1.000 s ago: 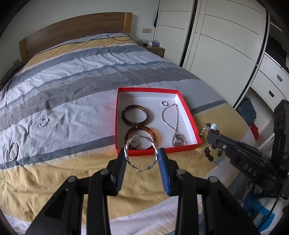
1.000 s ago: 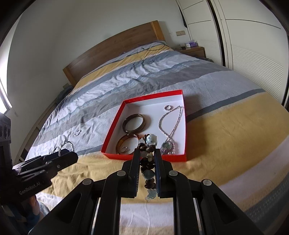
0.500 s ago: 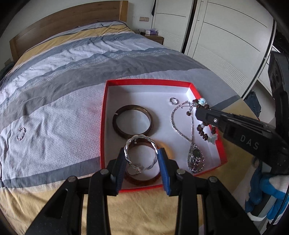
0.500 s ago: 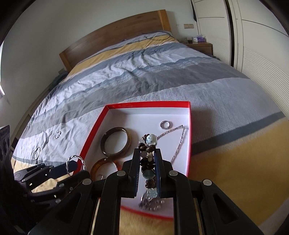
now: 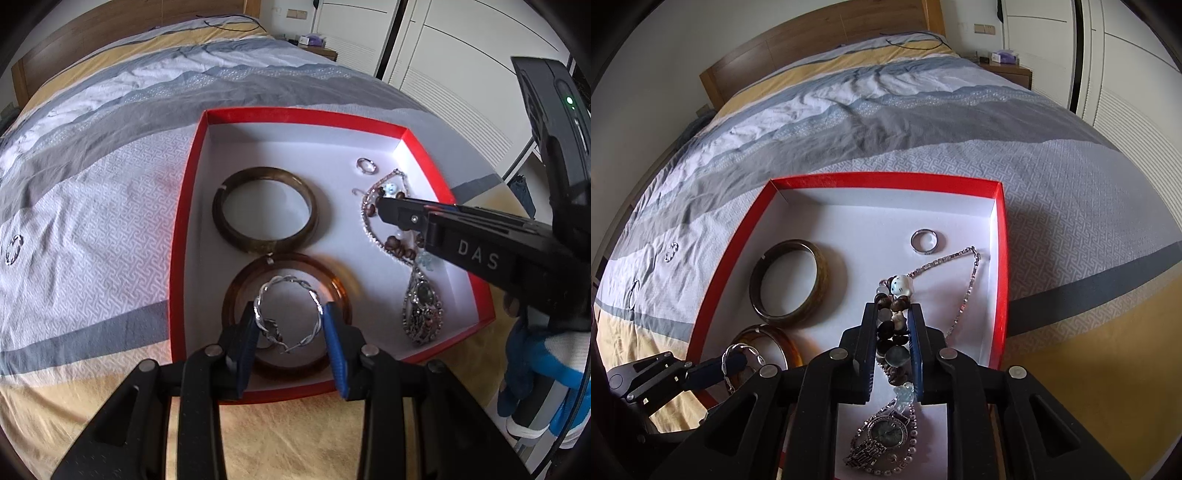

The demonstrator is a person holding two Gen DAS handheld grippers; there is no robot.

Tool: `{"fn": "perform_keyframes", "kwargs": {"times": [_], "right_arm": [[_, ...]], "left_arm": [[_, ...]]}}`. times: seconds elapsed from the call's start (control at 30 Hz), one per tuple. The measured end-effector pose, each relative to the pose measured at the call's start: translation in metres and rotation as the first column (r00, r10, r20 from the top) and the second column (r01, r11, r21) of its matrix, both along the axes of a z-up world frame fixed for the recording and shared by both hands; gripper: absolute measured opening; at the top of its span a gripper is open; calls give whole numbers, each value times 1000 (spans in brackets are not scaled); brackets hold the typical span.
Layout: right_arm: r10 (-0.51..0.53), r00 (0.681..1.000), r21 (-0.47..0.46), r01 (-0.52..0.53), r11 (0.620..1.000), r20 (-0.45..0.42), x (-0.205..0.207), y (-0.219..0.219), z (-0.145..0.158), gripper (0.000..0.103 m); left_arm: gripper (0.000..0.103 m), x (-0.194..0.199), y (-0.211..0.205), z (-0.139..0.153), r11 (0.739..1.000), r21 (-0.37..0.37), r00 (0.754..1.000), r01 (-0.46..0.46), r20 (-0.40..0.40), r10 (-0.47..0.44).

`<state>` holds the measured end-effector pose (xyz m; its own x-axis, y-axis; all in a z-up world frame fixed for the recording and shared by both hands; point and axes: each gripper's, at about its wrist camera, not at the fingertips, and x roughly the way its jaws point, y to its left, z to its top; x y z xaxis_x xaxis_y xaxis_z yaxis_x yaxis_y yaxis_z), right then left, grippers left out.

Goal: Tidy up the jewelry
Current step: 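Lower both tools into the box and open them to release the jewelry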

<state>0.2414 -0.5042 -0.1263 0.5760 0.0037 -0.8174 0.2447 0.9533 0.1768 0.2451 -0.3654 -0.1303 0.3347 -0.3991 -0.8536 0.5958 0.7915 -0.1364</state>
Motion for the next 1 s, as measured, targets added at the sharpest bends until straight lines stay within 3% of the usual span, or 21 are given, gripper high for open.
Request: {"fn": "perform_keyframes", "kwargs": {"times": [0.23, 0.37, 0.43, 0.77, 1.0], "right_arm": [[2, 999, -27, -2, 1000, -34, -1, 2, -7, 21], [-5, 999, -26, 4, 1000, -34, -6, 2, -3, 34], [-7, 1000, -27, 6, 1000, -29, -10, 1, 1, 35], [-72, 995, 3, 72, 997, 67, -63, -7, 49, 39], [-130, 985, 39, 127, 991, 117, -112, 0, 79, 44]], "left_arm": [[34, 1, 0, -1, 1000, -2, 1000, -3, -10, 3], [34, 2, 3, -1, 1000, -1, 1000, -11, -22, 11], [34, 2, 4, 1, 1000, -3, 999, -19, -30, 19], [40, -14, 12, 22, 1000, -19, 999, -12, -42, 11], [40, -47, 36, 63, 999, -50, 1000, -17, 10, 18]]}}
